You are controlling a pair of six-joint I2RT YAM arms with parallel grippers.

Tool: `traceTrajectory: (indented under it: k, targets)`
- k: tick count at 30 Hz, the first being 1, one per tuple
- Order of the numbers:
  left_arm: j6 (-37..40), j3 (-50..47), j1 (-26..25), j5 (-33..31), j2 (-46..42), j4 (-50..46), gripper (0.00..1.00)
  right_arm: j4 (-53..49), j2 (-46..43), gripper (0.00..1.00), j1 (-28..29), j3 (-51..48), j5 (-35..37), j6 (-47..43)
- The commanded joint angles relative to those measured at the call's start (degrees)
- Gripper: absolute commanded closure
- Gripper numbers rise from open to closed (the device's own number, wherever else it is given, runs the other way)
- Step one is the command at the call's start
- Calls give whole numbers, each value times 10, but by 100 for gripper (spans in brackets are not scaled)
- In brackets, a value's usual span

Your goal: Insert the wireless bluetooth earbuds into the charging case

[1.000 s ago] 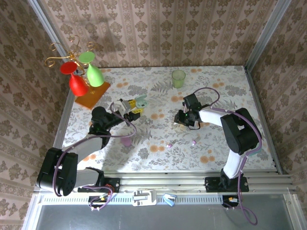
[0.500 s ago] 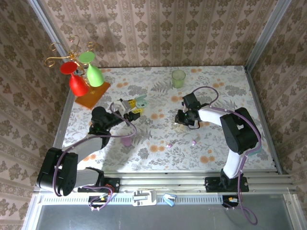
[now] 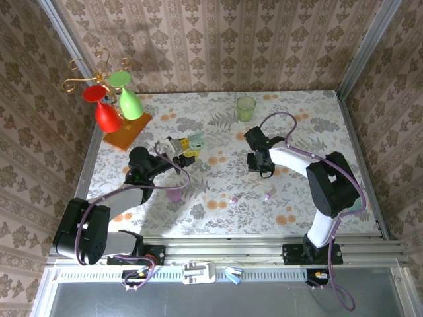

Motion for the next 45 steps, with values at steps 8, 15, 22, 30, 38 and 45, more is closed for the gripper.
traceTrajectory:
  k: [8,15,22,30,38,45]
  targets:
    - [8,2,-3,0,6,24,77,-101,45,82,46,43,119,-30]
    - [8,2,-3,-1,9,24,77,-109,64,79,58,58,123,-26]
    - [10,0,-3,-2,9,23,78,-76,58,72,62,52,63,-25]
    - [10,-1,-3,-4,12,23,77,-47,48,68,63,43,20,-24]
    - [9,-2,-3,-4,10,23,78,-4,-1,63,53,10,-25,-49]
    - [8,-3,-3,-4,10,28,77,45,4,56,0,-5,-106,-80]
